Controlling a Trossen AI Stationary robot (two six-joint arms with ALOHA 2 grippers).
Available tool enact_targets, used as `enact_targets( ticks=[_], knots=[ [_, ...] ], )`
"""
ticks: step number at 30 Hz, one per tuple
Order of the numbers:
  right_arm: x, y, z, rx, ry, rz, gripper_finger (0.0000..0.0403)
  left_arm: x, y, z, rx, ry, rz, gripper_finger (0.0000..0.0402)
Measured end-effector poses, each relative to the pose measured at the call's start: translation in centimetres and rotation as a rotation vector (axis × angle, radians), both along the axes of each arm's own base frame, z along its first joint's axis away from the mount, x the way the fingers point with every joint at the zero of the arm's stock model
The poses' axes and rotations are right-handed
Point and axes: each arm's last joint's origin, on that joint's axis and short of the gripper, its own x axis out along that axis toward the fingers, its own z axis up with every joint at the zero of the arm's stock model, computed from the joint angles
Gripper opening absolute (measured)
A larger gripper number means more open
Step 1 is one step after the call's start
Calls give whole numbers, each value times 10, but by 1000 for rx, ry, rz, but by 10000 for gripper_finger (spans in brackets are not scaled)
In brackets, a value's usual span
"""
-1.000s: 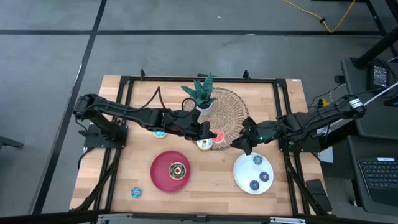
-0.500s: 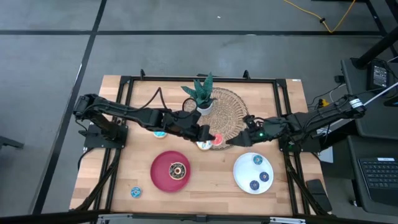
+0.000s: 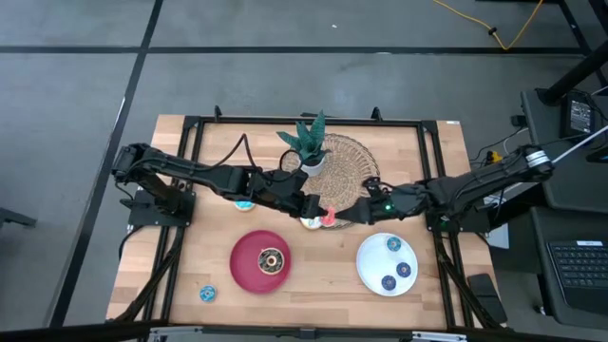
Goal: Pick & Place donuts
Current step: Put the pink donut on the white plate
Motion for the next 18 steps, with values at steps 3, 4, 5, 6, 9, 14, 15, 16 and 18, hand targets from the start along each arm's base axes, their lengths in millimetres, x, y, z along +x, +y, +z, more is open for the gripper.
enact_targets(
  ticks=[3, 4, 5, 6, 9, 14, 15, 16, 18],
  knots=[
    [3, 0, -1, -2, -12, -16, 132, -1, 0, -1, 7, 12, -3, 2],
    [3, 0, 0, -2, -15, -20, 132, -1, 0, -1, 8, 17, -2, 2],
    [3, 0, 0, 0, -22, -21, 132, -1, 0, -2, 9, 21, -3, 2],
    [3, 0, 1, 2, -30, -21, 132, -1, 0, -2, 9, 28, -5, 2],
    [3, 0, 6, 14, -69, -22, 132, -2, 0, -3, 5, 38, -15, 2],
    [3, 0, 6, 13, -72, -28, 132, -2, 0, -3, 7, 39, -12, 2],
    [3, 0, 6, 13, -71, -29, 132, -2, 1, -3, 7, 39, -11, 2],
    [3, 0, 5, 13, -70, -29, 132, -2, 1, -3, 7, 40, -10, 2],
    [4, 0, 5, 12, -69, -29, 132, -2, 1, -3, 7, 40, -9, 2]
  ],
)
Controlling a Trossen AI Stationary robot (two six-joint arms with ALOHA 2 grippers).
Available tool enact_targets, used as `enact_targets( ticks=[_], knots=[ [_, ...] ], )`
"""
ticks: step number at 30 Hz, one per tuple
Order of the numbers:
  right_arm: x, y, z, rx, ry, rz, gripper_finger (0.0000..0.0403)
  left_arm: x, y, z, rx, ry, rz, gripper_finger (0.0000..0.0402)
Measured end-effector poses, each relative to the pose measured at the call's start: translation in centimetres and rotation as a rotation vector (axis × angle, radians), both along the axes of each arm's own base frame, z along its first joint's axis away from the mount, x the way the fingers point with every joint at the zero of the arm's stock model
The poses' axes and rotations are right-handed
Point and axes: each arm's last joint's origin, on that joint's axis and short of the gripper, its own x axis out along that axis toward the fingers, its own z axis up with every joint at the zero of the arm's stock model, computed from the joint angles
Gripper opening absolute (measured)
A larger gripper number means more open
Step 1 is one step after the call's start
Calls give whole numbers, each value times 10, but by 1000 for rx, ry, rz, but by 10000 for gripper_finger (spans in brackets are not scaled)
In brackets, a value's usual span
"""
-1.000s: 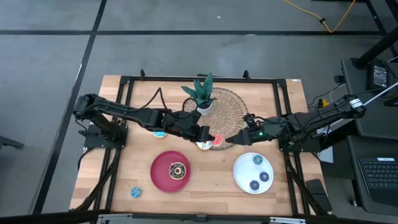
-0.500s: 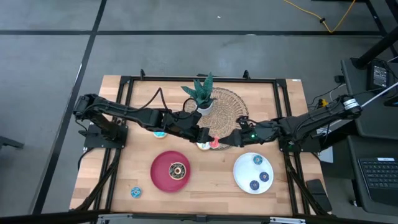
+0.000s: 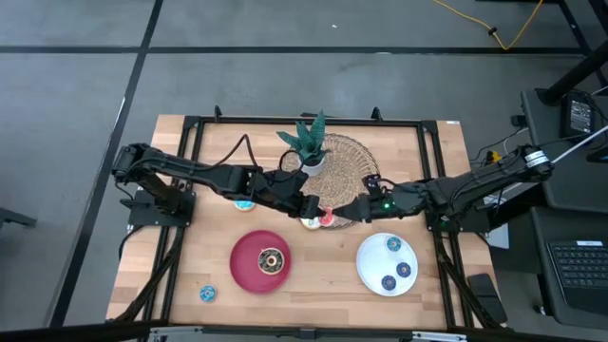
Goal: Pick & Place donuts
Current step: Put the pink donut on the white plate
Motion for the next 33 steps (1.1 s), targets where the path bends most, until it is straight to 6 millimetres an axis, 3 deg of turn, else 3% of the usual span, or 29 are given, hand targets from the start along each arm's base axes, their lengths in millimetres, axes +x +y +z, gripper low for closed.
enact_targets(
  ticks=[9, 21, 25, 33],
  knots=[
    [-1, 0, -3, -8, 29, -1, 124, 0, 0, 0, 0, 0, 1, 2],
    [-1, -1, -4, -15, 40, 0, 10, 0, 0, 0, 5, 0, -7, 2],
    [-1, -1, -5, -22, 57, 0, 7, 0, 0, 0, 5, -2, -7, 4],
    [-1, -1, -5, -63, 45, 11, 3, -4, 2, 6, 9, -12, -39, 57]
  ],
)
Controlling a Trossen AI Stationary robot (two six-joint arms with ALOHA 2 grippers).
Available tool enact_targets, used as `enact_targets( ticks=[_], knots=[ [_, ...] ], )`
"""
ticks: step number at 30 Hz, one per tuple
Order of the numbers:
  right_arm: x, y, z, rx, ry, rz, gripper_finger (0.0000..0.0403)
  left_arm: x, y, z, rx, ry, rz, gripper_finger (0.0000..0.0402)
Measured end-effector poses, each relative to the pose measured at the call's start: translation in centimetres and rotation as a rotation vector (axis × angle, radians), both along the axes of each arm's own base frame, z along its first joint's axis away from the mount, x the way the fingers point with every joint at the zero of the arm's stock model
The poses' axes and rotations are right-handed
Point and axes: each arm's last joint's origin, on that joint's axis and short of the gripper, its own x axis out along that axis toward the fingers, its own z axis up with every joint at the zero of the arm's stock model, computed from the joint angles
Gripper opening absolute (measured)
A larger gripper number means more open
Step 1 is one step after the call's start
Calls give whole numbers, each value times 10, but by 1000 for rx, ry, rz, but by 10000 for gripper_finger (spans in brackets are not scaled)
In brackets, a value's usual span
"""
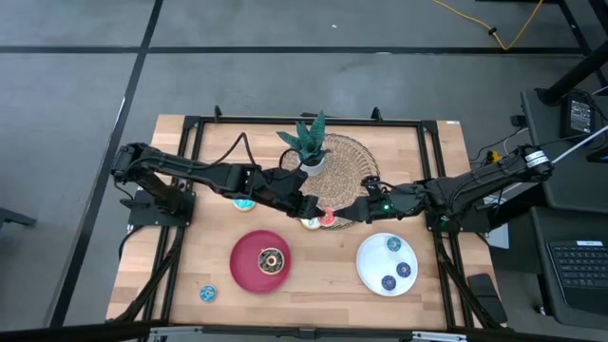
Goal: Pick & Place donuts
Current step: Put the pink donut on the white plate
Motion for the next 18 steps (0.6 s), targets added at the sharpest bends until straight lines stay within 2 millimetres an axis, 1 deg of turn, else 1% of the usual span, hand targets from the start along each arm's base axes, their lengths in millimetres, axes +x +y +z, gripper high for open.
enact_targets(
  ticks=[6, 11, 14, 18],
  knots=[
    [-1, 0, 1, -2, -7, -5, 2, -9, 5, 10, 19, -13, -20, 122],
    [-9, 5, 6, -2, -14, 31, 1, -22, 13, 13, 63, 47, -38, 169],
    [-16, 13, 5, -14, 19, 80, 1, -30, 16, 18, 101, 58, -56, 179],
    [-23, 24, 1, -42, 71, 192, 1, -37, 17, 25, 173, 33, -95, 179]
  ],
)
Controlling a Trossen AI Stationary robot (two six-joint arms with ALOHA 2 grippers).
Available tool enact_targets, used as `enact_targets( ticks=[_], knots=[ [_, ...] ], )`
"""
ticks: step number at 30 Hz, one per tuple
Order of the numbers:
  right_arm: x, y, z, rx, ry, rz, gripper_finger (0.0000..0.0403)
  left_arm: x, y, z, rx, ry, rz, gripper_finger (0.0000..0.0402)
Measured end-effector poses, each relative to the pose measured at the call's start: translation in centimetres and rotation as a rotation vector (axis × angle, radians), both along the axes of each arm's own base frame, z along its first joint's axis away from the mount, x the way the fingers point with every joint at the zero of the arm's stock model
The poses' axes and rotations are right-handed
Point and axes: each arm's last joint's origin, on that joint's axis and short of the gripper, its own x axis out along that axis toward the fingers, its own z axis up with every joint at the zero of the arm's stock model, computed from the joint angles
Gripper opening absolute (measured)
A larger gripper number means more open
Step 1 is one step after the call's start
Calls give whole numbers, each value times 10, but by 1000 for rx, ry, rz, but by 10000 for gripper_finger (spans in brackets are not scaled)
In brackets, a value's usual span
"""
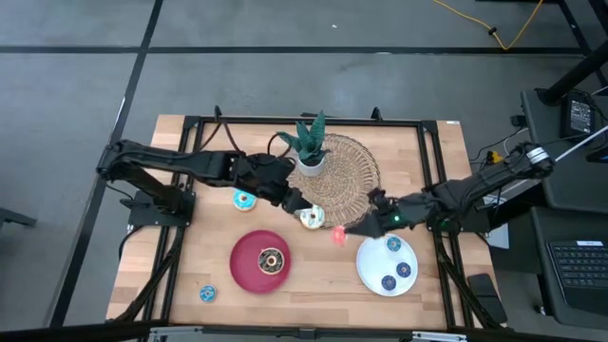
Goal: Pick & Place donuts
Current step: Put the pink donut on the white plate
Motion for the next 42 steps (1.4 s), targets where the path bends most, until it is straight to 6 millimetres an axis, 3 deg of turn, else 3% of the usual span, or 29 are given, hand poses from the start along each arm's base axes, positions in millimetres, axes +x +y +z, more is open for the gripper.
enact_targets(
  ticks=[7, 16, 25, 28, 36, 42],
  knots=[
    [-13, 11, -16, -49, 177, 162, 0, -6, 0, 7, 109, -38, -68, 179],
    [-30, 7, -37, -200, 422, 301, 0, -7, -2, 7, 122, -46, -137, 177],
    [-36, 1, -45, -429, 442, 450, 0, -7, -2, 7, 126, -47, -138, 179],
    [-38, -5, -61, -431, 467, 489, 0, -7, -1, 7, 126, -47, -136, 178],
    [-45, -24, -123, -233, 395, 643, 0, -7, -1, 7, 119, -45, -131, 179],
    [-47, -44, -133, -231, 339, 680, 0, -6, -1, 7, 129, -45, -116, 180]
  ],
)
